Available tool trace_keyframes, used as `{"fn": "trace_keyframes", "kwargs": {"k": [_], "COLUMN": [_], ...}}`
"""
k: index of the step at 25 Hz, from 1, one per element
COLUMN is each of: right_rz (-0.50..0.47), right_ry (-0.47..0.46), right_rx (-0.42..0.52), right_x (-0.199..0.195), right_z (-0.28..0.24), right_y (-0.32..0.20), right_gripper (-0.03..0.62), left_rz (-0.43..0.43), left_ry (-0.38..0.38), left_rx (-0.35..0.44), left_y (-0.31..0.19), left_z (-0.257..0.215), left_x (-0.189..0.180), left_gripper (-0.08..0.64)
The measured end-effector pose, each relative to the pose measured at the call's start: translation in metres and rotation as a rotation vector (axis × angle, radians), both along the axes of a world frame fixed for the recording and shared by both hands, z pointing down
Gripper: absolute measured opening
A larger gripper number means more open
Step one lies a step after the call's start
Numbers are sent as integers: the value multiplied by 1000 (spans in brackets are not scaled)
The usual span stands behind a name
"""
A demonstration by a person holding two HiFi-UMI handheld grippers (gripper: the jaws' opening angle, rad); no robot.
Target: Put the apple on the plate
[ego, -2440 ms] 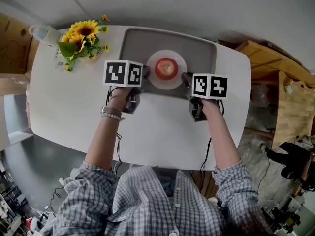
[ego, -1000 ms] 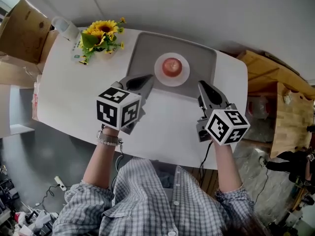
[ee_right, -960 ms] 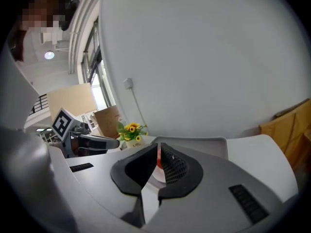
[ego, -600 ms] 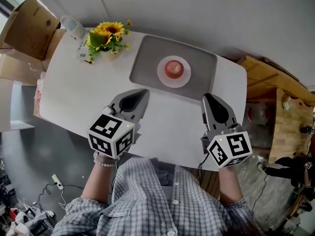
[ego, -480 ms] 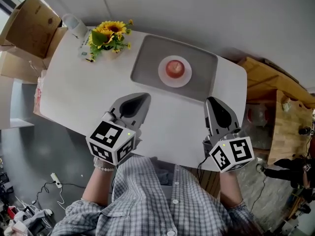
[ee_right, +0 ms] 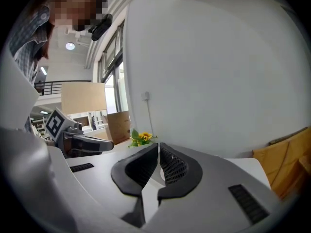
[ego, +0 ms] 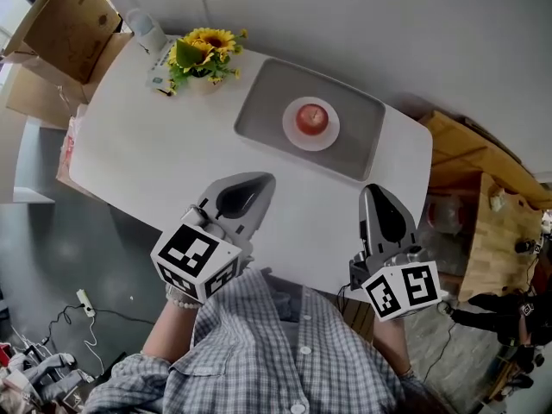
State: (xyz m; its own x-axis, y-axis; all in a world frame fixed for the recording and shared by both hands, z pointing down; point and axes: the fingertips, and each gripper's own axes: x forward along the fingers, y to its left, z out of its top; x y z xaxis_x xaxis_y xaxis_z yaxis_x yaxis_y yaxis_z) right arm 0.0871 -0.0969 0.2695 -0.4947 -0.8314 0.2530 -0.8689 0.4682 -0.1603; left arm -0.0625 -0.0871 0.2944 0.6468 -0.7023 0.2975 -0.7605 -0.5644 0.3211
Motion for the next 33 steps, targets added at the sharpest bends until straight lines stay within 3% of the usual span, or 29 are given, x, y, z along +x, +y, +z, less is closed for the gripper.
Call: {"fn": "trace_keyframes", "kwargs": {"k": [7,14,33], "right_rz": [-13,-25,-92], "right_ry": [-29,-25,-10], "right_rx": [-25,-34,-66], "right_x": [0,-1,-16], "right_z": [6,10,22], "right_y": [7,9,17], "right_gripper": [28,28,25], "left_rz": [3,11,52], "left_ry": [-4,119,73], "left_rx": [3,-62,-69], "left_y": [6,11,28], "left_z": [-2,-3,3], "left_x": [4,7,24], "left_gripper": [9,9,9]}}
